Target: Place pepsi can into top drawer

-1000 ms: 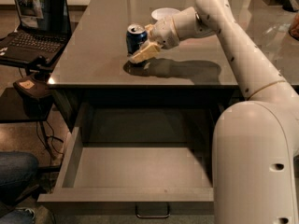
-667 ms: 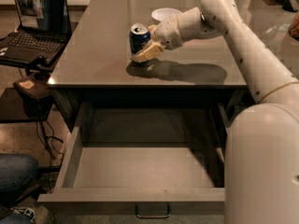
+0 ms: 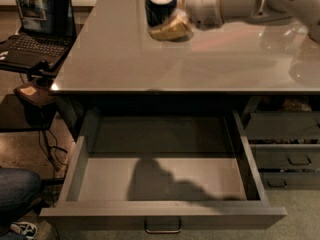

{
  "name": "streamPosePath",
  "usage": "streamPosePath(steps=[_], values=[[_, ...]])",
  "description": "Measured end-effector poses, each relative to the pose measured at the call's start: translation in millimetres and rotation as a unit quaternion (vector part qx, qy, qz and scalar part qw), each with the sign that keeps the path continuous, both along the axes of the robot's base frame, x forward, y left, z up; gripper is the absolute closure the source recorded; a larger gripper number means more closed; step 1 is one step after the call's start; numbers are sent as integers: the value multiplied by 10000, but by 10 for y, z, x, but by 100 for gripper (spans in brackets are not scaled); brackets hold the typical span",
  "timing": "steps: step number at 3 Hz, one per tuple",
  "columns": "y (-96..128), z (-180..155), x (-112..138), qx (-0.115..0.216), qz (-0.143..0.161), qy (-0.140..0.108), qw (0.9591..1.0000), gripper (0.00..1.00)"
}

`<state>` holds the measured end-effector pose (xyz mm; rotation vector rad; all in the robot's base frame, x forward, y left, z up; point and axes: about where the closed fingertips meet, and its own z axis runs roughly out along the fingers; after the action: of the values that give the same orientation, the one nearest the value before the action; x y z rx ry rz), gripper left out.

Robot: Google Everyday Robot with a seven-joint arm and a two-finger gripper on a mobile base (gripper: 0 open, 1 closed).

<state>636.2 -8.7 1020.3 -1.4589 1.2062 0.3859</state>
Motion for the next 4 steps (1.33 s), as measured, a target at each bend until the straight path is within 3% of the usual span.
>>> streamPosePath(steps=[1, 2, 3, 4], values=[[77, 344, -331, 8, -205, -346, 9992, 100], [77, 343, -331, 8, -206, -346, 9992, 100], [23, 23, -323, -361, -433, -153, 9983, 100], [-467, -258, -533, -895, -1395, 131, 9861, 100]])
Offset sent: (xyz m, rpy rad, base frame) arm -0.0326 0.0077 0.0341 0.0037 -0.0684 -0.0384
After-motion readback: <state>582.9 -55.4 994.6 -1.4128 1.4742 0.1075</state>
